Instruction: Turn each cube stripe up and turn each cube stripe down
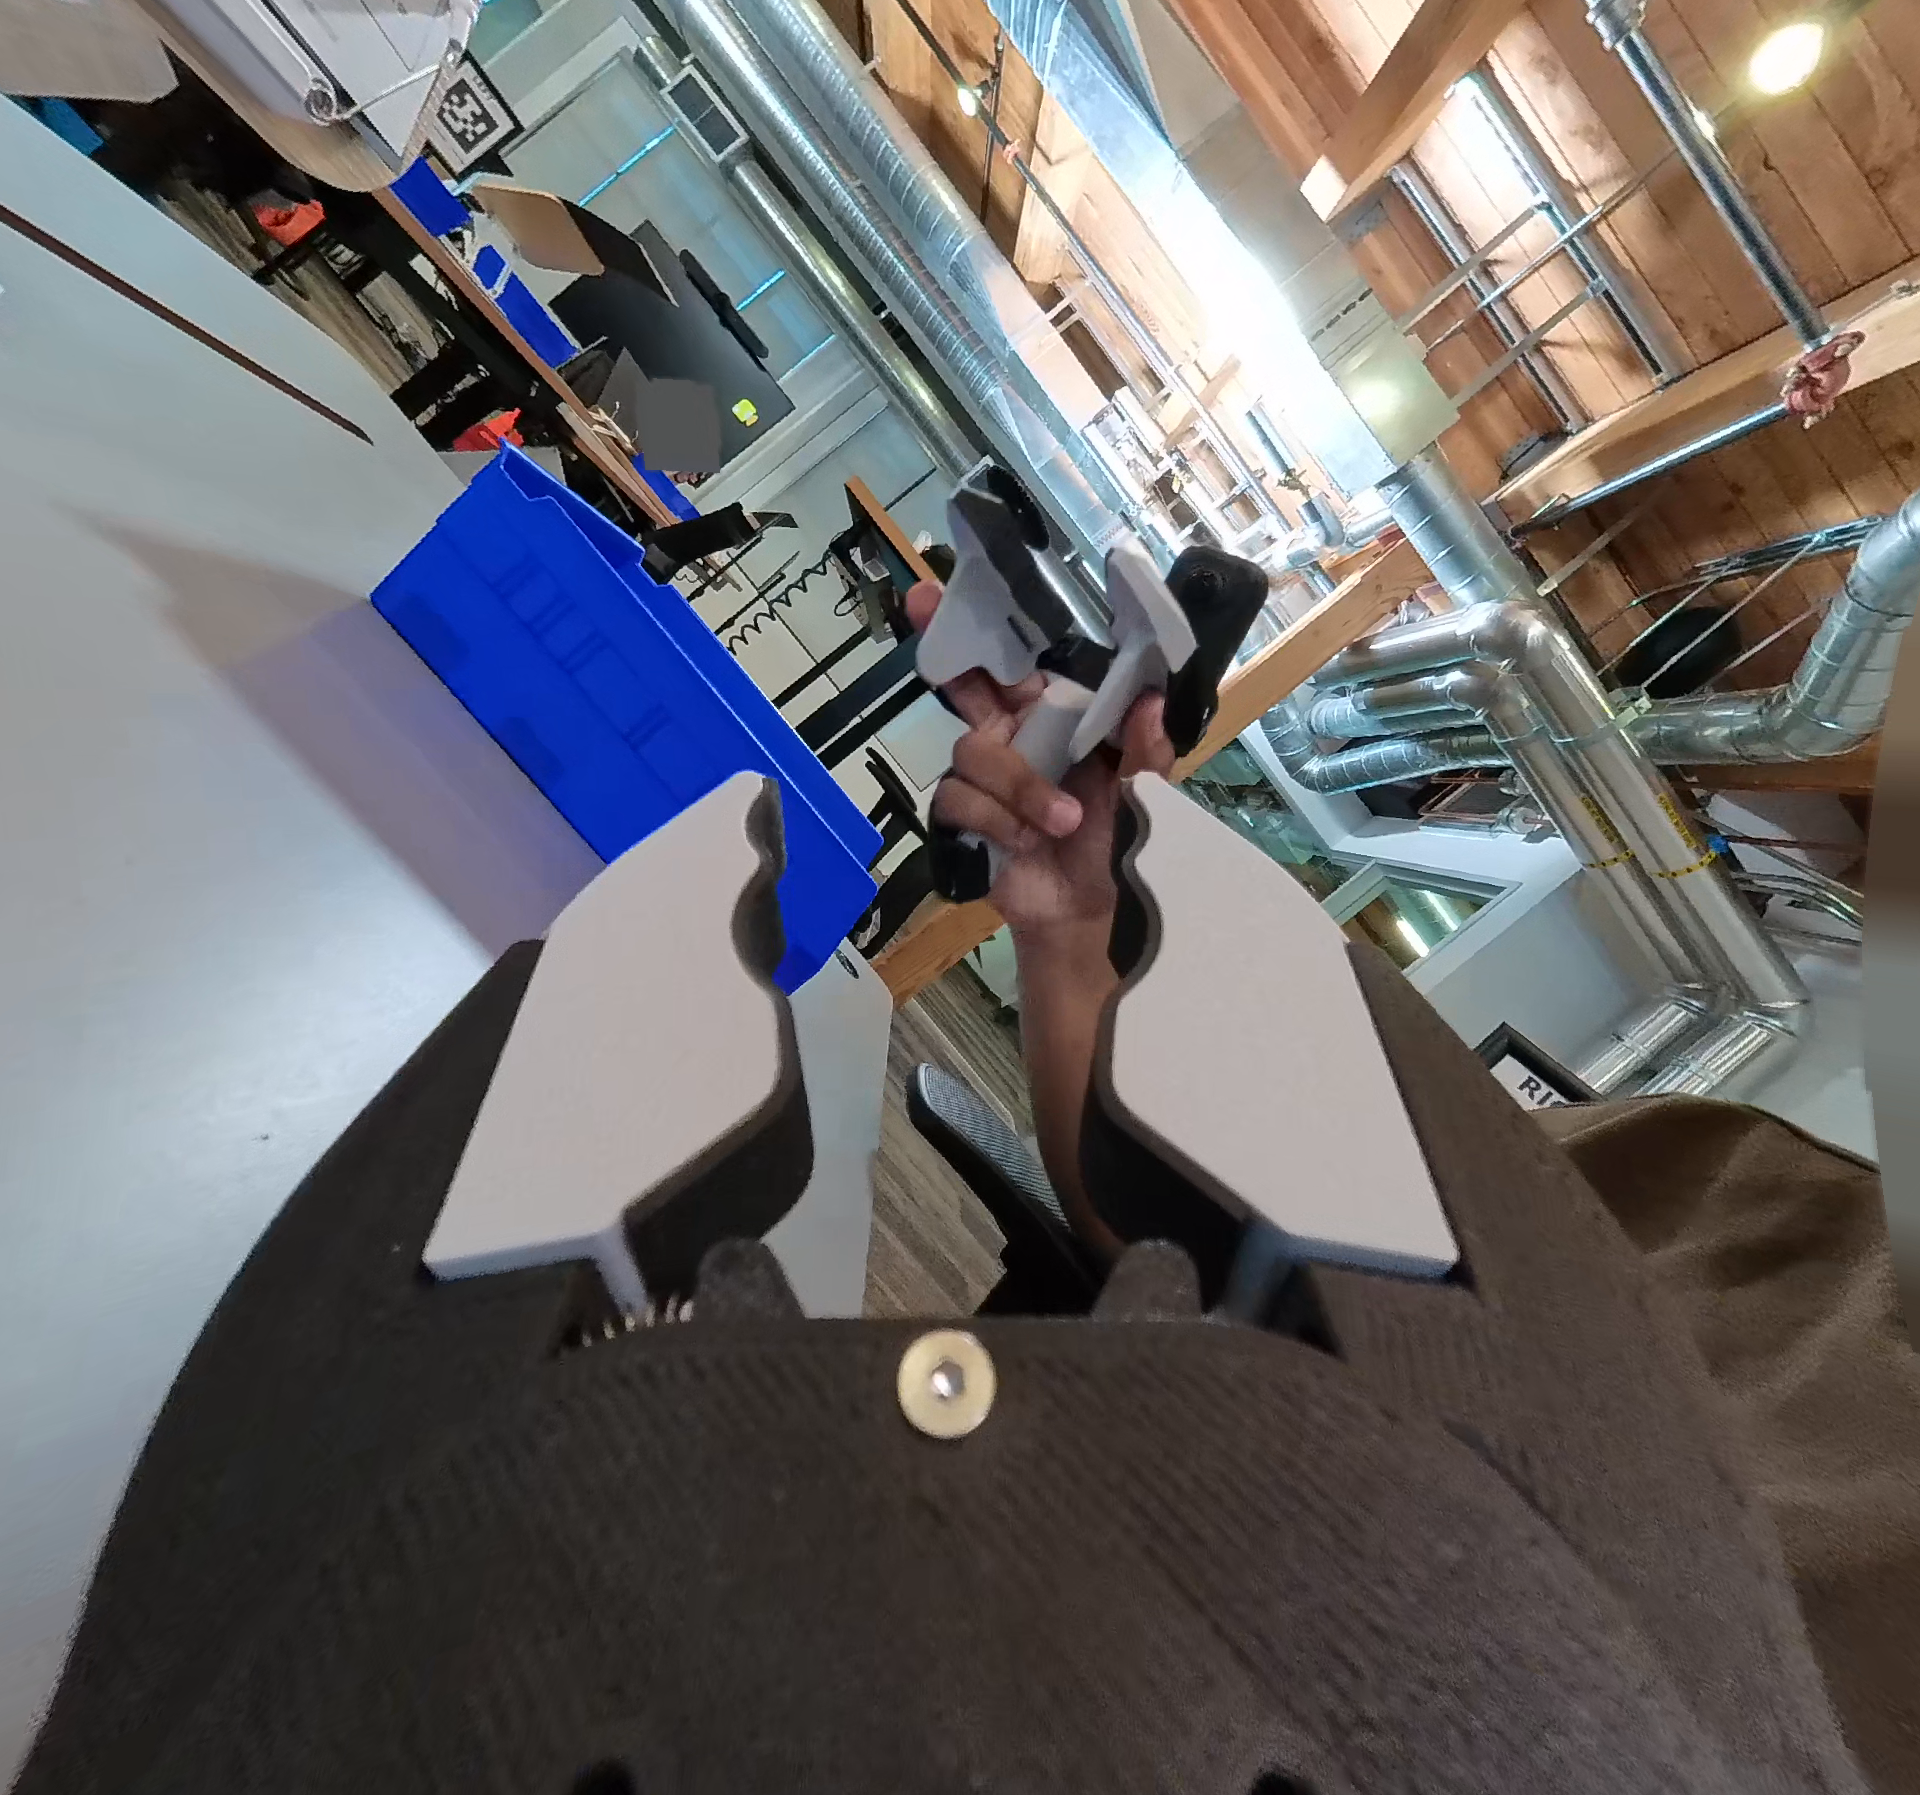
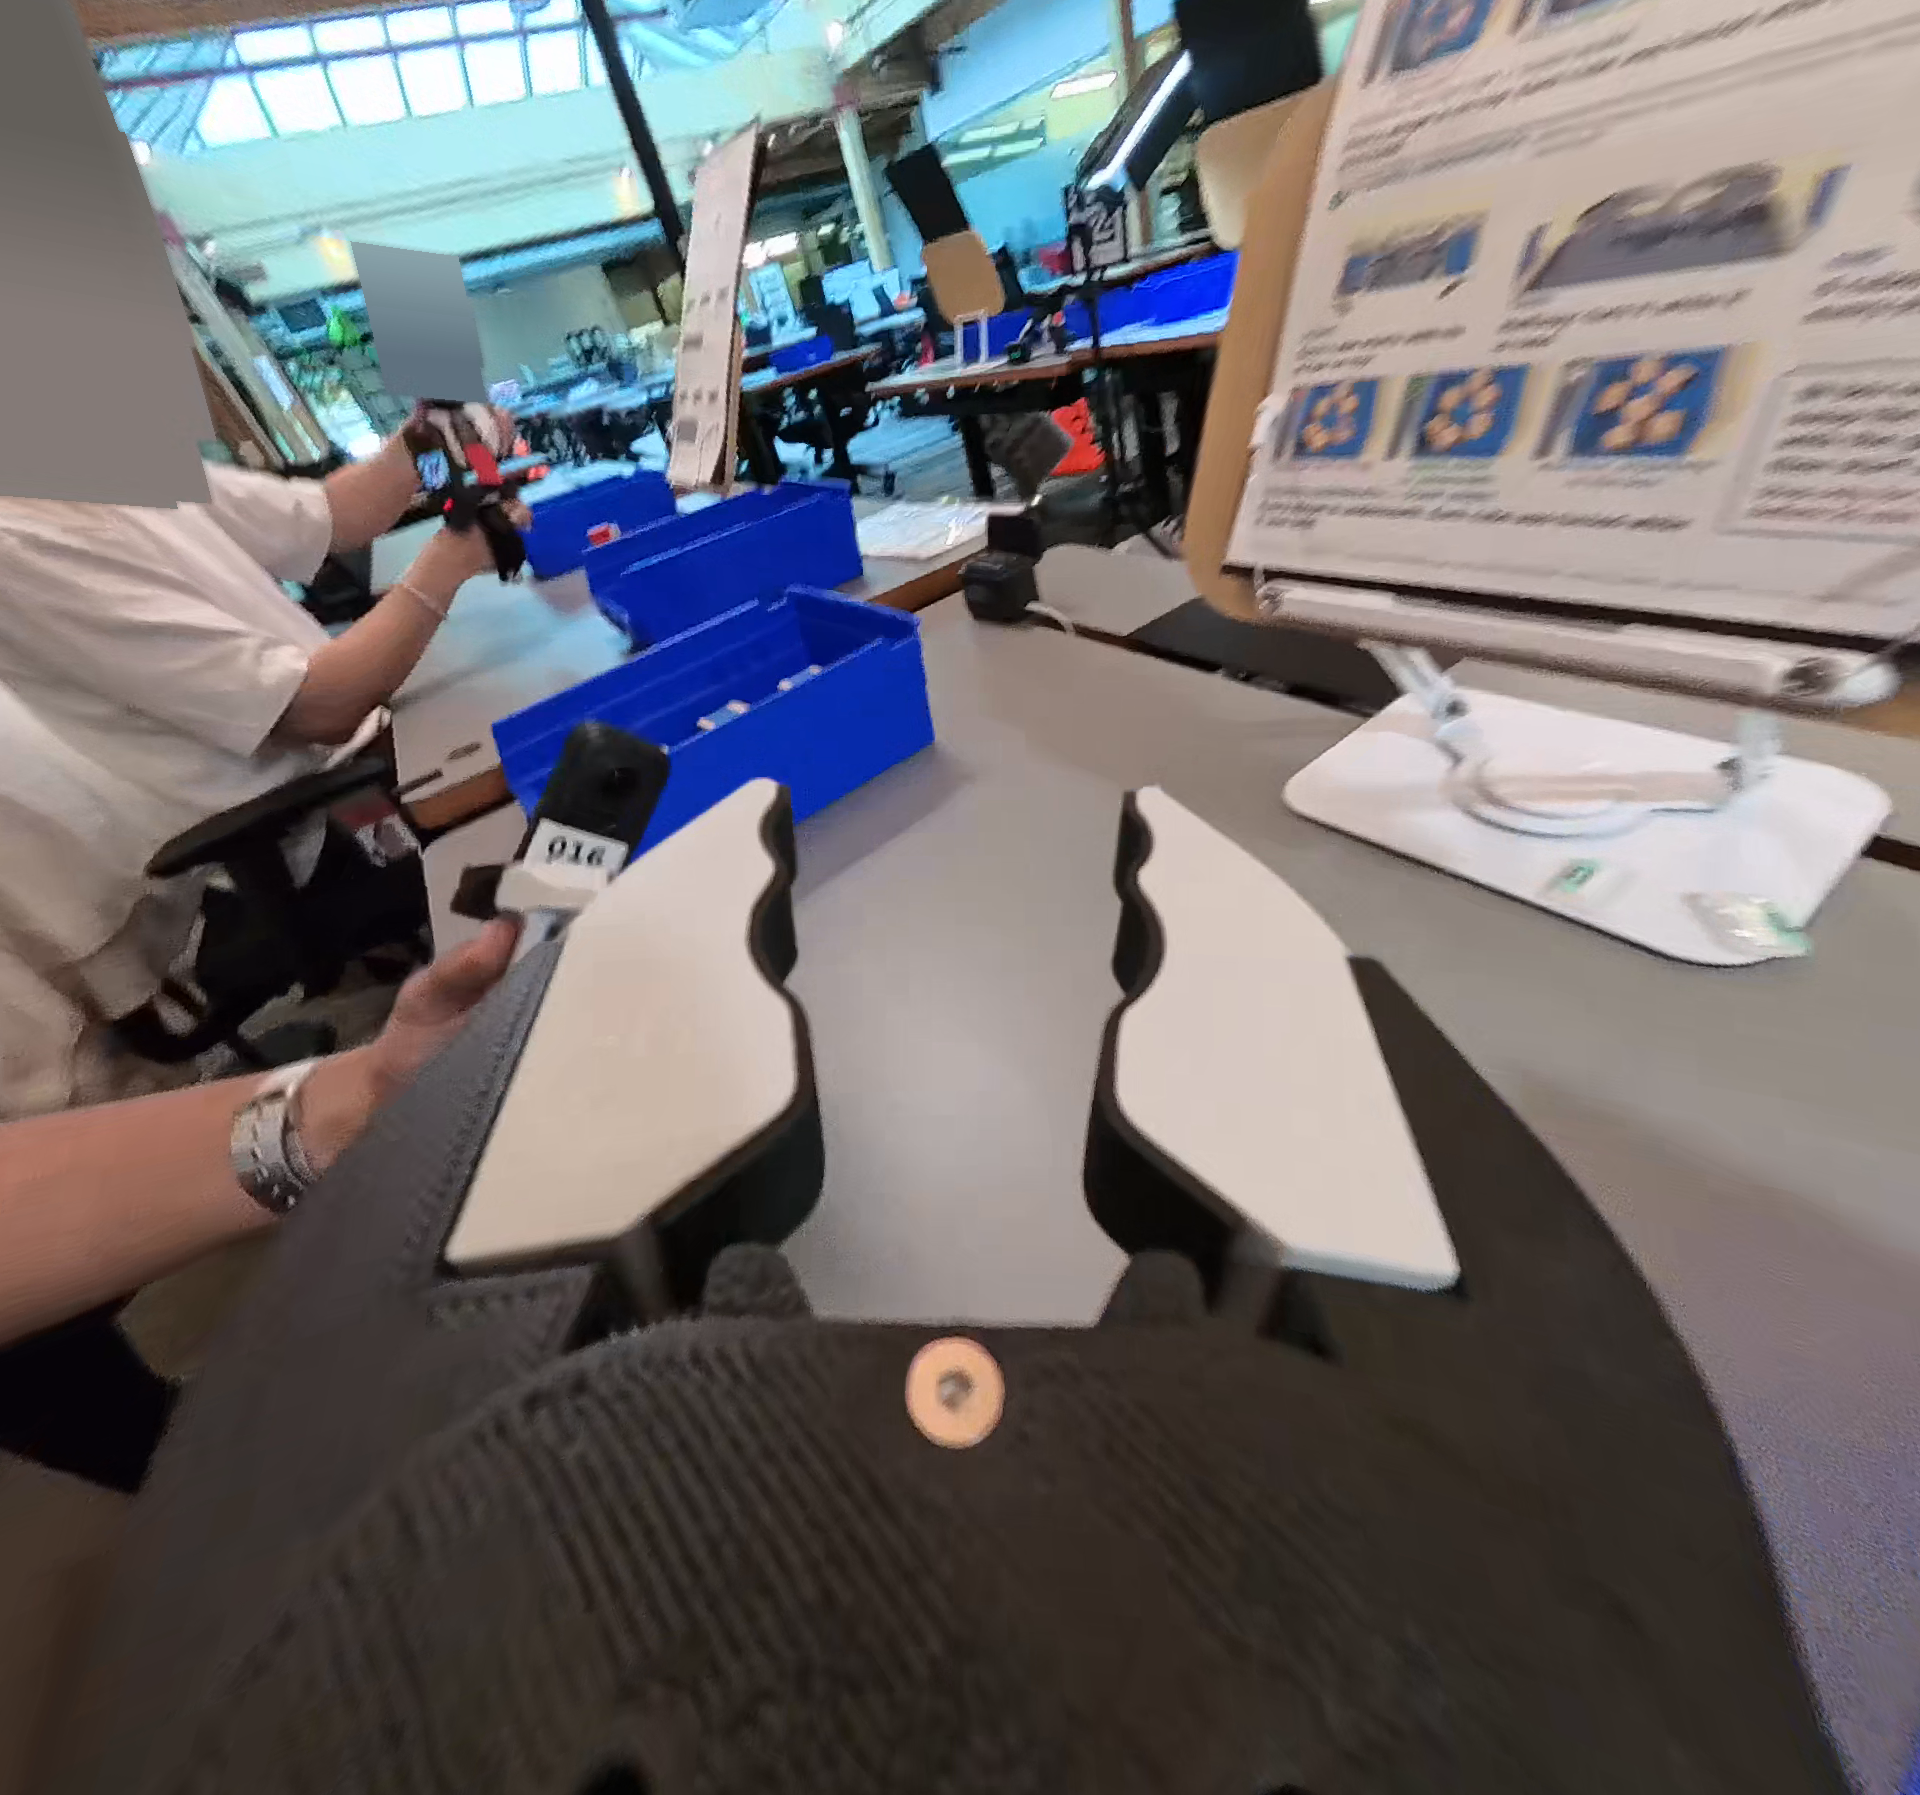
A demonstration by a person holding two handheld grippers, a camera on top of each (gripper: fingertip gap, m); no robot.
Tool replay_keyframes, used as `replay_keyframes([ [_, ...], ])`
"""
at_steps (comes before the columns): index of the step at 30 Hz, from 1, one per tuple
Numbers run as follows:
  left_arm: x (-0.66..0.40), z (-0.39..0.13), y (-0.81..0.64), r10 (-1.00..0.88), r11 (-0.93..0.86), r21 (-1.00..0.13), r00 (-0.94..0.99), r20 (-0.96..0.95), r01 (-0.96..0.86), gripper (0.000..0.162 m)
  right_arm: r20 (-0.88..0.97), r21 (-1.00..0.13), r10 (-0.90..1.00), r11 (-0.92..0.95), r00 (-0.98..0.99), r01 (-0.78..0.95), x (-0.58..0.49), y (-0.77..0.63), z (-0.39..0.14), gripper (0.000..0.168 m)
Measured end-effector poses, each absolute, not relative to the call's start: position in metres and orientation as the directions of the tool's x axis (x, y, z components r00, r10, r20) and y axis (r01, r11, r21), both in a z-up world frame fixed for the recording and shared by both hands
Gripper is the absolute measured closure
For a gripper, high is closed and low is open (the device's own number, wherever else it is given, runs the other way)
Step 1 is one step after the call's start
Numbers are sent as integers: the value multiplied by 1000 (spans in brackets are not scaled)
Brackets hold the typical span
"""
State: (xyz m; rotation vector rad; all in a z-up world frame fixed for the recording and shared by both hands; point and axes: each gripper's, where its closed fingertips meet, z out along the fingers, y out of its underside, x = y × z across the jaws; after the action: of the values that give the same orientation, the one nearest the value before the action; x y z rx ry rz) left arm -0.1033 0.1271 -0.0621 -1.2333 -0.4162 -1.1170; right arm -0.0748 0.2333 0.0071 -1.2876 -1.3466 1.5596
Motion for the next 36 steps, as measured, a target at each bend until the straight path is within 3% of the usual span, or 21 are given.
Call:
replay_keyframes([
  [7, -105, -62, 124, -432, -64, -547, 471, 769, 835, 102, -23, -973, 959, 43, -282, 227, -101, 186, -71, 117],
  [14, -112, -64, 125, -435, -65, -509, 435, 788, 858, 101, -154, -954, 909, -34, -388, 297, -106, 158, -122, 118],
  [25, -107, -68, 143, -436, -111, -528, 437, 787, 842, 101, -110, -936, 906, 45, -409, 350, -98, 163, -150, 120],
  [36, -81, -73, 201, -494, -251, -631, 464, 736, 734, 103, -111, -945, 966, -30, -233, 324, -44, 201, -144, 120],
])
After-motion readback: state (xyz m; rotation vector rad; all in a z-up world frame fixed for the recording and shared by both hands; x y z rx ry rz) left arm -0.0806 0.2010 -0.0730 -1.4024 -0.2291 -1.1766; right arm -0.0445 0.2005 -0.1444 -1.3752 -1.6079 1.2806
